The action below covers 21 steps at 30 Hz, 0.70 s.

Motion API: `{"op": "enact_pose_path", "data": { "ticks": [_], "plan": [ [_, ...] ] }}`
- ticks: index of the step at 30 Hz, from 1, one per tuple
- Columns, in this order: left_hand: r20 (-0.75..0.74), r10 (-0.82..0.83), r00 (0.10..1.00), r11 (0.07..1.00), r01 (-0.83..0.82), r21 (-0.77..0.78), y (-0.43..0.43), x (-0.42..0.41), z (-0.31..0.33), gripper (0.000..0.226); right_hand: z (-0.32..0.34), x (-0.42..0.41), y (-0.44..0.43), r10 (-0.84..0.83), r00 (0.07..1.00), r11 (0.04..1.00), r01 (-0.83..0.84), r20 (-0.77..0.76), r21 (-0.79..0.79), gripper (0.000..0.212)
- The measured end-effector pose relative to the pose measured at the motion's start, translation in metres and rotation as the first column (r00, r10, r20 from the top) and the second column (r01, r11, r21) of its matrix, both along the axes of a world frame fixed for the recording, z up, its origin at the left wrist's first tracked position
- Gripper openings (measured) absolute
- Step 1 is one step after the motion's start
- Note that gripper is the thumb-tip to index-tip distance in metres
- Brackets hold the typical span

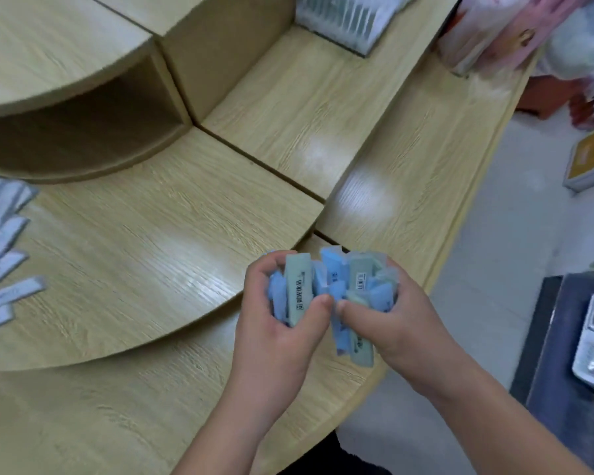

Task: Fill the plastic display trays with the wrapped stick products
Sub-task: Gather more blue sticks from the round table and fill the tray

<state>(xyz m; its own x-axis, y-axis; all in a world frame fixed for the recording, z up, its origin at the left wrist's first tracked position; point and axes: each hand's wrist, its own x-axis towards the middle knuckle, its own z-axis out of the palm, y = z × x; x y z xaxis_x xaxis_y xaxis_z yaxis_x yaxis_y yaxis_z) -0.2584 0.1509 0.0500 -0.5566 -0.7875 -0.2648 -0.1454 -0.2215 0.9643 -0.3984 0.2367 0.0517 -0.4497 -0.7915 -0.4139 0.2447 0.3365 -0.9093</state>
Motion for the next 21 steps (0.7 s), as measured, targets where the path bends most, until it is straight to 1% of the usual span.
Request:
{"op": "enact_pose_path", "data": {
  "ticks": [2,5,8,12,17,21],
  "plan": [
    [-0.030,-0.050,0.998,0.999,0.050,0.018,-0.001,-0.015,0.017,0.039,0.017,-0.004,0.001,-0.077,0.996,0.997,0.078,0.040,-0.023,0.039],
    [-0.027,-0.106,0.994,0.994,0.106,0.000,0.000,-0.039,0.035,0.039,0.035,-0.020,0.006,-0.194,0.979,0.980,0.197,0.067,-0.035,0.039],
    [-0.021,-0.125,0.992,0.992,0.125,-0.006,0.004,-0.074,0.049,0.035,0.047,-0.050,0.013,-0.251,0.963,0.966,0.256,0.100,-0.042,0.043],
    [-0.009,-0.104,0.995,0.995,0.104,-0.001,0.017,-0.138,0.060,0.036,0.057,-0.113,0.025,-0.233,0.963,0.969,0.242,0.133,-0.058,0.040],
    [-0.005,-0.048,0.999,0.999,0.048,0.024,0.038,-0.229,0.063,0.033,0.062,-0.205,0.036,-0.214,0.961,0.976,0.218,0.173,-0.009,0.037],
    [-0.011,0.018,1.000,0.999,-0.017,0.051,0.041,-0.288,0.066,0.033,0.070,-0.272,0.032,-0.122,0.979,0.993,0.118,0.166,0.031,0.039]
  ]
}}
